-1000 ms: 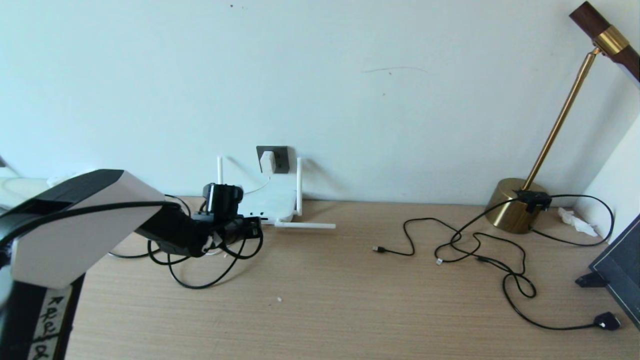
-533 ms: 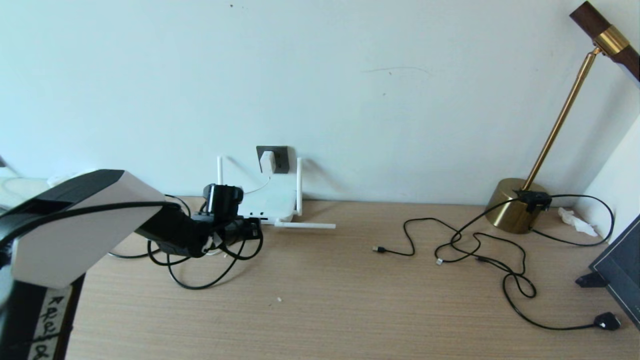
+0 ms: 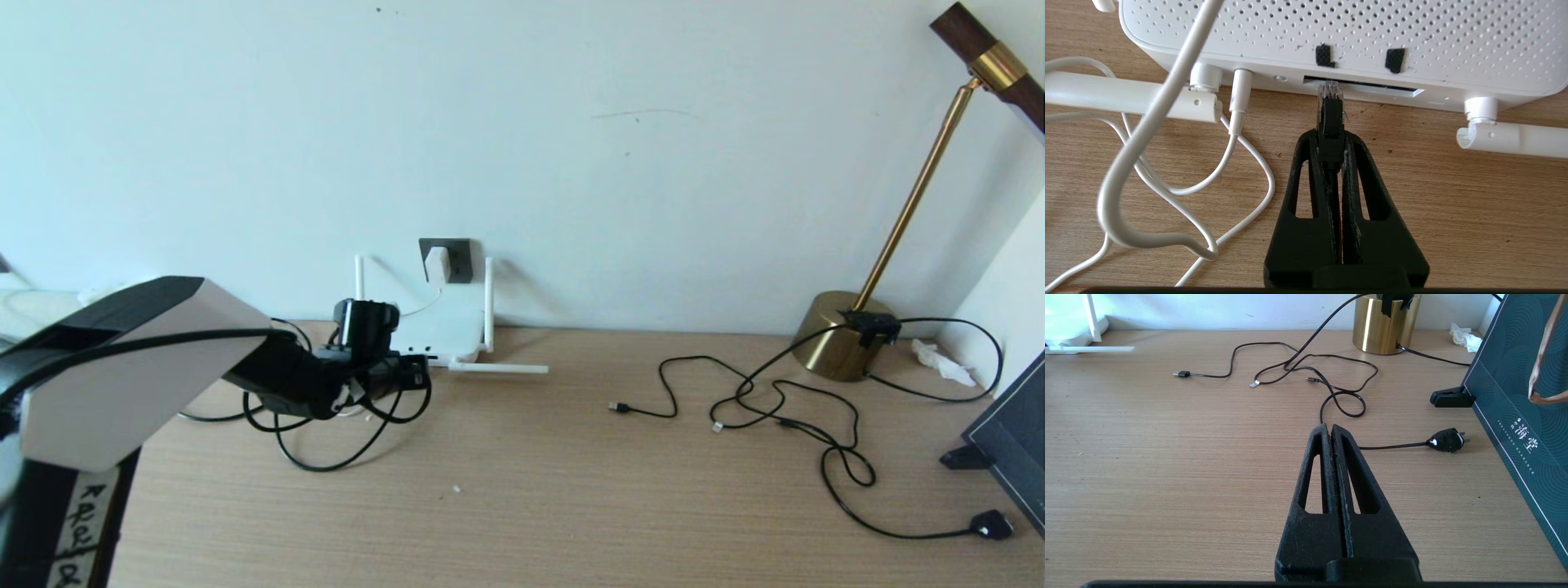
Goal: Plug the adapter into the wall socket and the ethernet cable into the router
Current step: Plug cable into router interface
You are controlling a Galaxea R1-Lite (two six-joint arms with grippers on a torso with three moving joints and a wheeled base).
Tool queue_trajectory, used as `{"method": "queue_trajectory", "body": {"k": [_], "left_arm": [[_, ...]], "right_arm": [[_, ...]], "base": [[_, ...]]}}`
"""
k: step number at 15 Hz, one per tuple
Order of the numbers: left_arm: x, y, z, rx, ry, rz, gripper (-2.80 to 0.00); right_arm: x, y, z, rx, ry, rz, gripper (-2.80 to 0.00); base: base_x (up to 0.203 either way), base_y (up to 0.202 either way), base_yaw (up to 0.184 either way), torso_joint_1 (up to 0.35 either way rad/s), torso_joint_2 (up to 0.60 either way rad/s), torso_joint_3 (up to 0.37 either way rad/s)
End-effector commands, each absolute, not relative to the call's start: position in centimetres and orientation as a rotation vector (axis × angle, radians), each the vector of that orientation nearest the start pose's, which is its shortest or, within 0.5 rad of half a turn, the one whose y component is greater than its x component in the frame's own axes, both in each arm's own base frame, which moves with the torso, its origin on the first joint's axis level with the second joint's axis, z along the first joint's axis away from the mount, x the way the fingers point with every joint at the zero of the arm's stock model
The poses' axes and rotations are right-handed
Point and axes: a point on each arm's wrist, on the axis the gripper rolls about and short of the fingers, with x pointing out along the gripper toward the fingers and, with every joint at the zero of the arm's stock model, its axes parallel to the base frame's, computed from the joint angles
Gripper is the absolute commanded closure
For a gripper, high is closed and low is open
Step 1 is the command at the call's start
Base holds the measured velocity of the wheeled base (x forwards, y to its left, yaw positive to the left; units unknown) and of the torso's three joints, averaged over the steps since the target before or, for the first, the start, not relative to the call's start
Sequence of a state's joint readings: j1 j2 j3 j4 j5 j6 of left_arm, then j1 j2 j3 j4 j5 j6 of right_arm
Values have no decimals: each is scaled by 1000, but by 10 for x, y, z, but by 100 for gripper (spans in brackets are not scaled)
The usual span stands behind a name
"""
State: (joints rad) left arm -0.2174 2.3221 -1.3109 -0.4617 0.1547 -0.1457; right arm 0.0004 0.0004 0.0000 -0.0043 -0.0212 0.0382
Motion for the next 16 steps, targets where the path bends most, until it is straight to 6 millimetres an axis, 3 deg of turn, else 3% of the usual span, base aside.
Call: {"method": "queue_trajectory", "body": {"k": [1, 16], "left_arm": [[438, -93, 61, -43, 533, -21, 0], [439, -91, 59, -44, 538, -14, 0]], "right_arm": [[-23, -1, 76, 38, -5, -20, 0], [-23, -1, 76, 38, -5, -20, 0]], "base": [[0, 0, 0, 0, 0, 0], [0, 0, 0, 0, 0, 0]]}}
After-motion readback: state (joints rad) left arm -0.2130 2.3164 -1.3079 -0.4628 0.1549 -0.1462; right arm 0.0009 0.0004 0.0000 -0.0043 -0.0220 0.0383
